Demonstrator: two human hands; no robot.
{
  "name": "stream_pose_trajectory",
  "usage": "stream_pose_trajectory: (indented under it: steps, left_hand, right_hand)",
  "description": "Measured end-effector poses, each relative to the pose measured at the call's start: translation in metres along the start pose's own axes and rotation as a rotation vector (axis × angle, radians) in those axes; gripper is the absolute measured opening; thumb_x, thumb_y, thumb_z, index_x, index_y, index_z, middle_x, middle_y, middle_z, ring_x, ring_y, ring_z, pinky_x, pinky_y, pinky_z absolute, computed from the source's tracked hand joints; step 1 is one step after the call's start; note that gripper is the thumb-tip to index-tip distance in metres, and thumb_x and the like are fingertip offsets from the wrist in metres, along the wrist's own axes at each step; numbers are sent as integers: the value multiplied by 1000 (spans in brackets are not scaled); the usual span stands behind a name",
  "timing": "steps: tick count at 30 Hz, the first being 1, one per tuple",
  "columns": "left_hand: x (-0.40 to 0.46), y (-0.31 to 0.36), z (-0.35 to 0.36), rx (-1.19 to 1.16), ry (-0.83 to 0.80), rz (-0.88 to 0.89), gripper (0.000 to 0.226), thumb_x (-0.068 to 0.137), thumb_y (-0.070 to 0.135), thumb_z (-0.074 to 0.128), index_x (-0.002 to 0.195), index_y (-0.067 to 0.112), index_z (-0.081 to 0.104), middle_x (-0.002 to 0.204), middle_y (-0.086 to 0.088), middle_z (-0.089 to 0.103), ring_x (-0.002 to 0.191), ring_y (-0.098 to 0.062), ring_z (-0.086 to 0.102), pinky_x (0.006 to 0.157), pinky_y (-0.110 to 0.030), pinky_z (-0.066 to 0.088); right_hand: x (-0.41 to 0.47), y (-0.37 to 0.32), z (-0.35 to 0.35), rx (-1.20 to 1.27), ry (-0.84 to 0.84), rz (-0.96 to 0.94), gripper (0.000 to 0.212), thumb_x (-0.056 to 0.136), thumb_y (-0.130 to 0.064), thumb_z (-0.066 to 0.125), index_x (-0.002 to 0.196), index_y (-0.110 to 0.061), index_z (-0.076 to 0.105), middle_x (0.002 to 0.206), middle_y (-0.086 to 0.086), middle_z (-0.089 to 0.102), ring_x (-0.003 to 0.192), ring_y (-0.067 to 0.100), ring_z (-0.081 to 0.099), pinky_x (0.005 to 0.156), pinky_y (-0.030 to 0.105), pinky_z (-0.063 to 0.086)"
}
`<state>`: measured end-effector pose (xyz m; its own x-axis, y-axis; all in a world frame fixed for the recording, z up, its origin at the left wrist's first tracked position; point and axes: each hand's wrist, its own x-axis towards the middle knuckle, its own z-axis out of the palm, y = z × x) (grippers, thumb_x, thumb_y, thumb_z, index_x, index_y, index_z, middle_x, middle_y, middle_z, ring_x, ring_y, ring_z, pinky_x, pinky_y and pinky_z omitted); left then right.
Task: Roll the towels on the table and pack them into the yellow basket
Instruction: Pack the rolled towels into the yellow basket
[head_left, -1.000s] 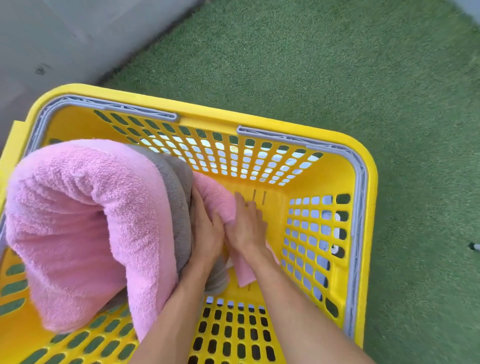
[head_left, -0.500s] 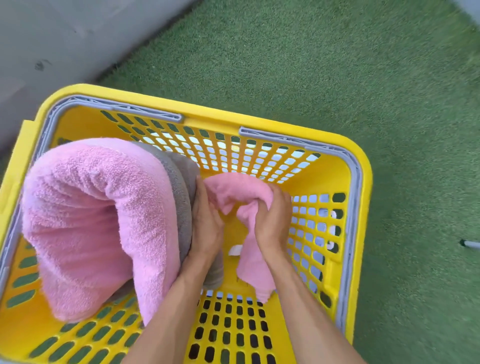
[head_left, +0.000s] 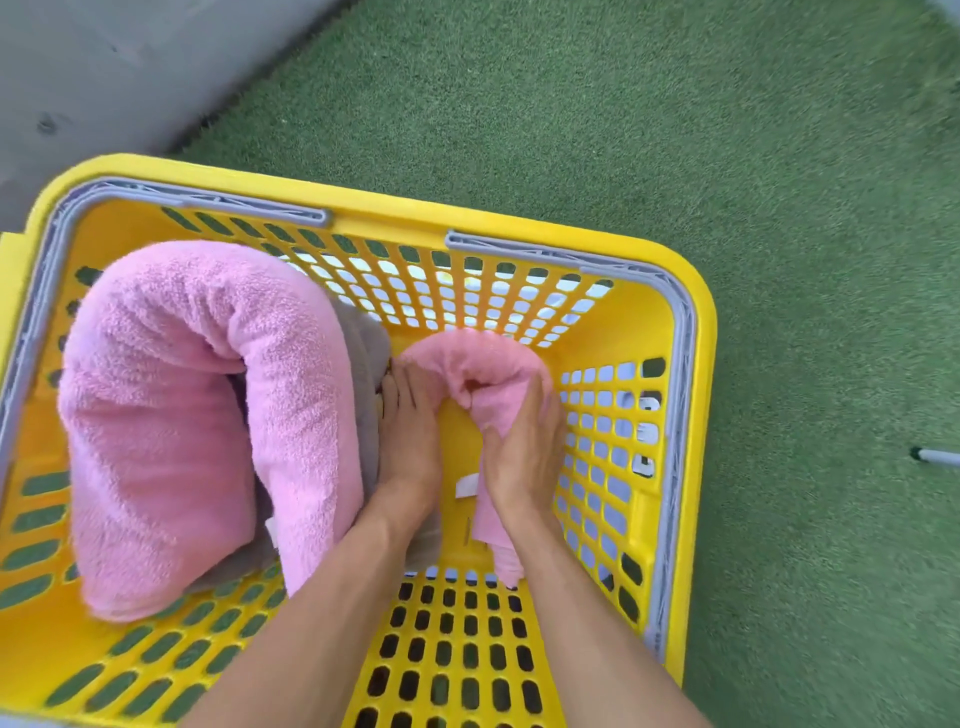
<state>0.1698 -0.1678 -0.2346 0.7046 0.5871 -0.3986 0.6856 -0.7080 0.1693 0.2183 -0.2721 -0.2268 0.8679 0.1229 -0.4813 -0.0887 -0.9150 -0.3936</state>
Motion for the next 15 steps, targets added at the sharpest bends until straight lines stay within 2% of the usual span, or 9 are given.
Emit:
stream_pose_trajectory:
  steps: [3,6,9,10,12,13,15]
  left_hand:
    - [-16,-21,-5,103,-35,107,72,91,3,37,148,-2,-6,159,-18,-7,148,-28,-2,108,-32,-12]
    - [-13,-38,-9,176,6,172,77,83,6,56,146,-8,15,155,-23,18,144,-33,22,109,-34,1]
    - [-11,-40,-11,230,-102,169,78,71,5,71,138,-12,35,145,-28,37,133,-38,41,106,-36,12]
    - [-10,-40,-13,230,-108,163,80,71,7,72,139,-13,34,146,-28,36,134,-37,40,106,-35,11]
    - [-7,-39,-13,206,-82,183,83,82,10,60,147,-9,13,156,-23,15,145,-30,19,108,-31,-1]
    - [-6,-37,-16,208,-129,158,83,85,11,54,149,-5,2,158,-19,5,147,-27,9,108,-29,-6]
    - [-1,-34,-12,177,-109,114,87,87,16,55,149,-4,-4,158,-18,6,145,-29,10,108,-29,-6]
  right_hand:
    - [3,4,3,-19,-22,-57,88,87,-12,64,152,-31,8,154,12,19,139,33,25,111,42,29]
    - [5,10,1,-68,-81,-48,93,87,1,55,150,-40,1,148,13,25,129,34,34,105,44,36]
    - [6,10,0,-107,-101,-7,87,95,-12,49,145,-52,-10,143,15,30,126,36,38,99,52,40]
    - [5,9,0,-115,-113,12,90,94,-15,51,143,-54,-14,140,17,33,123,38,40,97,52,42]
    - [2,9,3,-127,-125,28,98,92,-15,56,141,-55,-18,139,20,33,122,40,41,96,52,43]
    - [1,10,6,-121,-118,25,100,92,-13,57,141,-55,-19,141,21,30,124,41,40,98,52,41]
    - [0,9,6,-120,-127,20,97,93,-11,53,141,-55,-19,146,21,26,128,41,37,102,53,38]
